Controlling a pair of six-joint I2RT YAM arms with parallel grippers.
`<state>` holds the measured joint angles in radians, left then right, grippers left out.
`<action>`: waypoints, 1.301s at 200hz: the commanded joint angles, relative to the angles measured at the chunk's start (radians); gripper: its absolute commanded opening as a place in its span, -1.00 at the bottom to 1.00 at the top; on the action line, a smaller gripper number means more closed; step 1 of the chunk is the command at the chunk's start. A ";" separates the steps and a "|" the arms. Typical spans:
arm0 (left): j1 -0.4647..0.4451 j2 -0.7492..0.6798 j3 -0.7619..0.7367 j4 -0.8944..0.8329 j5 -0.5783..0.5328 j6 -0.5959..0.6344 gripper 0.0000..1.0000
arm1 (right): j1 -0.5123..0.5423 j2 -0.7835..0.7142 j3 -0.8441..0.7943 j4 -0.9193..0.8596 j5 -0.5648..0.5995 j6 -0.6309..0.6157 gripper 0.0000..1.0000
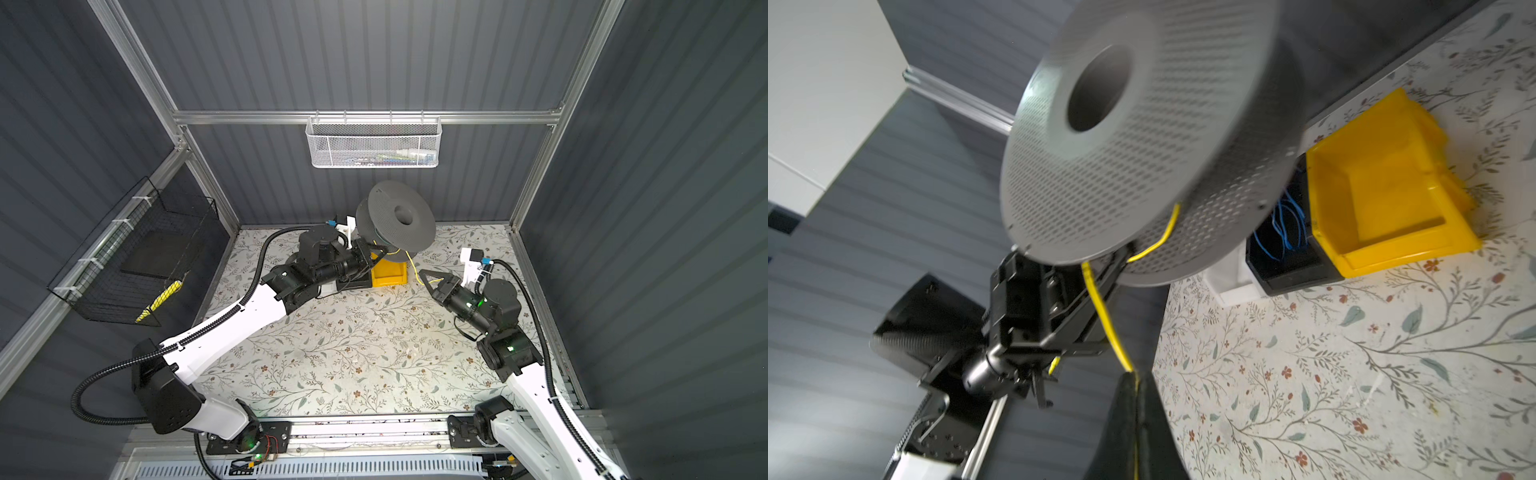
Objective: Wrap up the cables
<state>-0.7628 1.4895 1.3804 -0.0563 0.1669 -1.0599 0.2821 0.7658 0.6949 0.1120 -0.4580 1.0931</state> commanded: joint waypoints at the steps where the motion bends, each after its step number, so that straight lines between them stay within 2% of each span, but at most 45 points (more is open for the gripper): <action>1: 0.034 -0.075 -0.001 0.258 0.050 -0.018 -1.00 | -0.082 -0.007 -0.026 0.046 -0.106 0.056 -1.00; 22: 0.041 -0.079 -0.009 0.300 0.152 -0.013 -1.00 | -0.154 0.009 -0.018 0.074 -0.158 0.055 -1.00; 37: 0.056 -0.082 -0.021 0.345 0.280 -0.025 -1.00 | -0.222 0.032 0.002 0.089 -0.214 0.057 -1.00; 64: 0.098 -0.111 -0.073 0.444 0.445 -0.068 -1.00 | -0.343 0.089 0.036 0.106 -0.303 0.057 -1.00; 88: 0.105 -0.122 -0.054 0.428 0.606 -0.035 -1.00 | -0.433 0.165 0.078 0.131 -0.395 0.057 -1.00; 106: 0.106 -0.131 -0.017 0.291 0.720 0.073 -1.00 | -0.460 0.225 0.135 0.148 -0.455 0.057 -1.00; 127: 0.105 -0.125 0.071 -0.025 0.855 0.298 -1.00 | -0.479 0.299 0.233 0.138 -0.519 0.045 -1.00; 141: 0.104 -0.130 0.090 -0.178 0.869 0.431 -1.00 | -0.479 0.347 0.299 0.130 -0.551 0.036 -1.00; 170: 0.104 -0.112 0.142 -0.419 0.861 0.628 -1.00 | -0.479 0.435 0.392 0.145 -0.615 0.028 -1.00; 194: 0.103 -0.094 0.172 -0.509 0.873 0.722 -1.00 | -0.476 0.497 0.451 0.219 -0.745 0.064 -1.00; 228: 0.103 -0.072 0.173 -0.503 0.908 0.741 -1.00 | -0.457 0.523 0.479 0.250 -0.833 0.064 -1.00; 260: 0.103 -0.077 0.147 -0.422 0.939 0.695 -1.00 | -0.466 0.533 0.481 0.259 -0.831 0.059 -1.00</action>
<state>-0.6525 1.4487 1.5288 -0.4442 0.8841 -0.4252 -0.1406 1.2724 1.1336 0.3077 -1.3808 1.1496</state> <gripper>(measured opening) 0.088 0.042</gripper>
